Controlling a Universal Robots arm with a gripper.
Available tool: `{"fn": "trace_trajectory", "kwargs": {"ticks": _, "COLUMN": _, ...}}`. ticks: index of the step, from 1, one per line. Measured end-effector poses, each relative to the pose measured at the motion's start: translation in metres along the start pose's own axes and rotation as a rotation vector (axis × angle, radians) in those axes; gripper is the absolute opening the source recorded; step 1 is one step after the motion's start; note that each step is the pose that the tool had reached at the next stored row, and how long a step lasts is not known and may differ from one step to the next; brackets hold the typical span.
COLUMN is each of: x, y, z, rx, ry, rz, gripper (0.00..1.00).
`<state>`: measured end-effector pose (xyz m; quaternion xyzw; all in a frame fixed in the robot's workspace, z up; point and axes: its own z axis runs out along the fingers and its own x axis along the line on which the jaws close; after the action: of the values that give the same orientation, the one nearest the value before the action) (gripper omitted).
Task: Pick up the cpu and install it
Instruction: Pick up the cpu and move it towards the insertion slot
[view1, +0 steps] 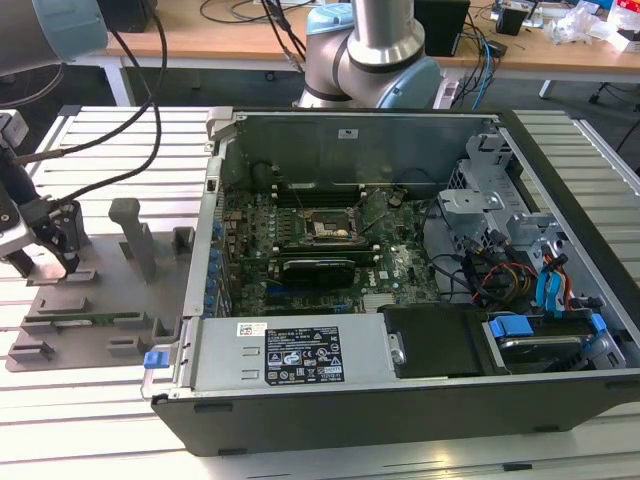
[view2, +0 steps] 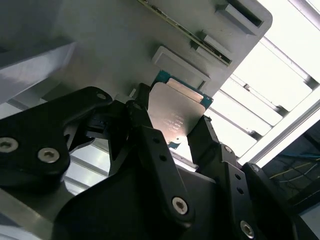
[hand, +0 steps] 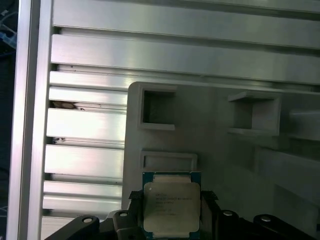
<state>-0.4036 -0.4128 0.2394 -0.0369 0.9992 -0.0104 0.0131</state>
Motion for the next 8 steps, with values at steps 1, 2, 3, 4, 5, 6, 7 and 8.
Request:
{"fn": "trace_trajectory", "kwargs": {"ticks": 1, "x": -0.0001, "y": 0.0000, "z": -0.0019, "rx": 0.0000, "ry": 0.0000, "rz": 0.000, "gripper": 0.55}}
{"fn": "trace_trajectory", "kwargs": {"ticks": 2, "x": -0.0001, "y": -0.0001, "z": -0.0028, "rx": 0.0000, "ry": -0.0001, "rz": 0.000, "gripper": 0.55}}
{"fn": "trace_trajectory", "kwargs": {"ticks": 3, "x": -0.0001, "y": -0.0001, "z": -0.0037, "rx": 0.0000, "ry": 0.0000, "rz": 0.000, "gripper": 0.55}}
{"fn": "trace_trajectory", "kwargs": {"ticks": 4, "x": -0.0001, "y": -0.0001, "z": -0.0051, "rx": 0.0000, "ry": 0.0000, "rz": 0.000, "gripper": 0.55}}
{"fn": "trace_trajectory", "kwargs": {"ticks": 5, "x": -0.0002, "y": -0.0001, "z": -0.0059, "rx": 0.0000, "ry": 0.0000, "rz": 0.000, "gripper": 0.55}}
{"fn": "trace_trajectory", "kwargs": {"ticks": 6, "x": -0.0002, "y": -0.0002, "z": -0.0078, "rx": 0.0000, "ry": 0.0000, "rz": 0.000, "gripper": 0.55}}
{"fn": "trace_trajectory", "kwargs": {"ticks": 7, "x": -0.0002, "y": -0.0002, "z": -0.0093, "rx": 0.0000, "ry": 0.0000, "rz": 0.000, "gripper": 0.55}}
{"fn": "trace_trajectory", "kwargs": {"ticks": 8, "x": -0.0003, "y": -0.0002, "z": -0.0101, "rx": 0.0000, "ry": 0.0000, "rz": 0.000, "gripper": 0.55}}
